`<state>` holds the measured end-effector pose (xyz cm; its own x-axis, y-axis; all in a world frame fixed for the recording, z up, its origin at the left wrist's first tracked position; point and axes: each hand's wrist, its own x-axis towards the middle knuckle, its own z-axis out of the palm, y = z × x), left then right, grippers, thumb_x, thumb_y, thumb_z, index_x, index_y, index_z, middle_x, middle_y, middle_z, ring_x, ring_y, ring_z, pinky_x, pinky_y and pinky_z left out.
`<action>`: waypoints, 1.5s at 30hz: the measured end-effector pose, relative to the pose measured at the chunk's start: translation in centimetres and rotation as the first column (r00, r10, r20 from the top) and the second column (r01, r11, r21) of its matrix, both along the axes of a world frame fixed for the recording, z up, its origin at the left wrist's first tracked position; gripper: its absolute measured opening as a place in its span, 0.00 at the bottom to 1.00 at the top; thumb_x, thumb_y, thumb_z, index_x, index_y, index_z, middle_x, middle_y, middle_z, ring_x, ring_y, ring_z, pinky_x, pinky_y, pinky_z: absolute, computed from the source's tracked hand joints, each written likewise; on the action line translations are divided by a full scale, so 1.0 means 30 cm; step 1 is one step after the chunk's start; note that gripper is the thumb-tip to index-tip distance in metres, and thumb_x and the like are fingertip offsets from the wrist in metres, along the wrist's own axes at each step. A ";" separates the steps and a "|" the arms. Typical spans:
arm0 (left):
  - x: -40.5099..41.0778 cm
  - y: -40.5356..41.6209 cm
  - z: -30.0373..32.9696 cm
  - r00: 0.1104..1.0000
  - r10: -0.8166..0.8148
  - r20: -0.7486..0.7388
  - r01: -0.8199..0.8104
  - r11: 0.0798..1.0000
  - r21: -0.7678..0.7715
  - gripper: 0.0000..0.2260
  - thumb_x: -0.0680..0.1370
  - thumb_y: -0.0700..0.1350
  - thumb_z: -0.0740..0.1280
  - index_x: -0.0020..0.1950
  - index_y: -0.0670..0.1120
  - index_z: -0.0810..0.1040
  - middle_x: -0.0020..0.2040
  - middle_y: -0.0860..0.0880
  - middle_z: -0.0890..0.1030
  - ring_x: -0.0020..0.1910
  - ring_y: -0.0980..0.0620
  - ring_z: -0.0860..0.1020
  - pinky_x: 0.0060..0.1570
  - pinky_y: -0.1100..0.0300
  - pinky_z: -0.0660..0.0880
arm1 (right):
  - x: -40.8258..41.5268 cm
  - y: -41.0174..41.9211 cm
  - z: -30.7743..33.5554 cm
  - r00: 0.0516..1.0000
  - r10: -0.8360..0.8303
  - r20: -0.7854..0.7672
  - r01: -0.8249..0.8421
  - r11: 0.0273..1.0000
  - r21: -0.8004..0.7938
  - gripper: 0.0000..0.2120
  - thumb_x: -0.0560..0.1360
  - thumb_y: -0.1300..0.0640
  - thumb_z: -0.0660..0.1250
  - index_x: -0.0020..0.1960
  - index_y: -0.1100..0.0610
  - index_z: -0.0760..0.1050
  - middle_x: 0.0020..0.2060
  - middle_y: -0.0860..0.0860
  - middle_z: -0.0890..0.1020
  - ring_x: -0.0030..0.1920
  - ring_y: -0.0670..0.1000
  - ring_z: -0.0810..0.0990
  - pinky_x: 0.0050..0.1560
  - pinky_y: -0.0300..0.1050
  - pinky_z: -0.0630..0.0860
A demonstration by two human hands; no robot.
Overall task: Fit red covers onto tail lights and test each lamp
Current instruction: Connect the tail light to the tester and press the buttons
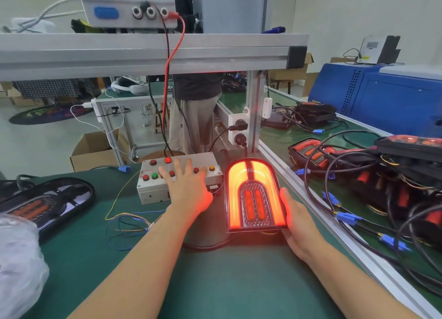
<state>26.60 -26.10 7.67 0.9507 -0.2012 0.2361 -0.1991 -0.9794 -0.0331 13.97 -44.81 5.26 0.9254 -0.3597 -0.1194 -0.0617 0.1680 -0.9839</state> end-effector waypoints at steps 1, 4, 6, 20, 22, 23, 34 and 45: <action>0.001 0.001 -0.003 1.000 -0.001 0.003 0.001 1.000 0.000 0.31 0.72 0.49 0.65 0.74 0.60 0.60 0.78 0.44 0.51 0.76 0.38 0.42 0.66 0.30 0.34 | -0.001 0.000 0.002 1.000 -0.002 -0.004 0.002 1.000 0.000 0.21 0.82 0.45 0.53 0.55 0.57 0.80 0.45 0.55 0.87 0.44 0.53 0.86 0.47 0.49 0.78; 0.005 0.004 -0.007 1.000 0.003 0.011 -0.003 1.000 0.001 0.31 0.72 0.49 0.65 0.74 0.60 0.60 0.78 0.44 0.53 0.76 0.38 0.42 0.66 0.30 0.34 | -0.003 0.002 0.007 1.000 -0.011 -0.012 0.011 1.000 -0.001 0.21 0.82 0.45 0.53 0.54 0.57 0.80 0.44 0.55 0.87 0.43 0.53 0.86 0.48 0.49 0.78; 0.005 0.004 -0.004 1.000 0.000 0.011 0.000 1.000 0.010 0.30 0.73 0.49 0.65 0.74 0.60 0.60 0.78 0.45 0.53 0.76 0.38 0.42 0.66 0.30 0.34 | -0.004 0.005 0.010 1.000 -0.019 -0.011 0.019 1.000 0.002 0.21 0.83 0.46 0.53 0.54 0.57 0.80 0.43 0.55 0.87 0.42 0.52 0.86 0.47 0.49 0.77; -0.013 0.020 0.023 0.998 -0.030 -0.055 0.033 0.997 0.065 0.32 0.73 0.49 0.64 0.75 0.59 0.58 0.77 0.44 0.53 0.76 0.38 0.43 0.66 0.29 0.36 | -0.050 -0.018 0.039 0.993 -0.074 -0.093 0.075 0.997 0.008 0.26 0.83 0.47 0.55 0.37 0.54 0.85 0.37 0.54 0.86 0.33 0.49 0.85 0.44 0.48 0.76; -0.025 0.037 0.051 0.989 -0.049 -0.137 0.056 0.997 0.046 0.32 0.74 0.47 0.62 0.76 0.58 0.54 0.78 0.46 0.51 0.77 0.40 0.43 0.67 0.31 0.37 | -0.055 -0.028 0.040 0.988 -0.097 -0.120 0.098 0.995 0.004 0.24 0.82 0.48 0.56 0.38 0.59 0.83 0.34 0.54 0.86 0.30 0.49 0.83 0.40 0.46 0.75; -0.031 0.053 0.075 0.982 -0.062 -0.176 0.063 0.998 -0.003 0.32 0.75 0.45 0.61 0.77 0.57 0.53 0.78 0.47 0.50 0.77 0.42 0.44 0.69 0.32 0.38 | -0.057 -0.033 0.043 0.984 -0.108 -0.145 0.108 0.994 -0.002 0.22 0.82 0.49 0.57 0.40 0.59 0.81 0.32 0.54 0.85 0.28 0.48 0.83 0.38 0.45 0.74; -0.189 0.409 0.241 0.731 -0.367 -0.575 0.396 0.915 -0.080 0.22 0.73 0.48 0.70 0.66 0.60 0.73 0.63 0.62 0.75 0.61 0.61 0.73 0.61 0.67 0.66 | -0.034 -0.043 0.127 0.967 -0.205 -0.151 0.052 0.739 -0.671 0.09 0.80 0.55 0.60 0.52 0.55 0.78 0.52 0.55 0.80 0.49 0.55 0.77 0.49 0.48 0.70; -0.220 0.453 0.061 0.754 -0.641 -0.146 0.605 0.764 -0.225 0.13 0.77 0.51 0.68 0.61 0.56 0.78 0.52 0.62 0.80 0.49 0.63 0.75 0.64 0.61 0.58 | -0.019 0.502 0.038 0.898 0.368 -0.241 -0.273 0.034 -0.962 0.18 0.79 0.40 0.58 0.60 0.50 0.73 0.55 0.49 0.79 0.60 0.52 0.71 0.66 0.51 0.50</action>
<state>19.99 -12.52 9.50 0.6553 -0.7434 0.1339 -0.7513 -0.6230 0.2177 13.39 -29.73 6.40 0.9702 0.2174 0.1068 0.2389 -0.9311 -0.2756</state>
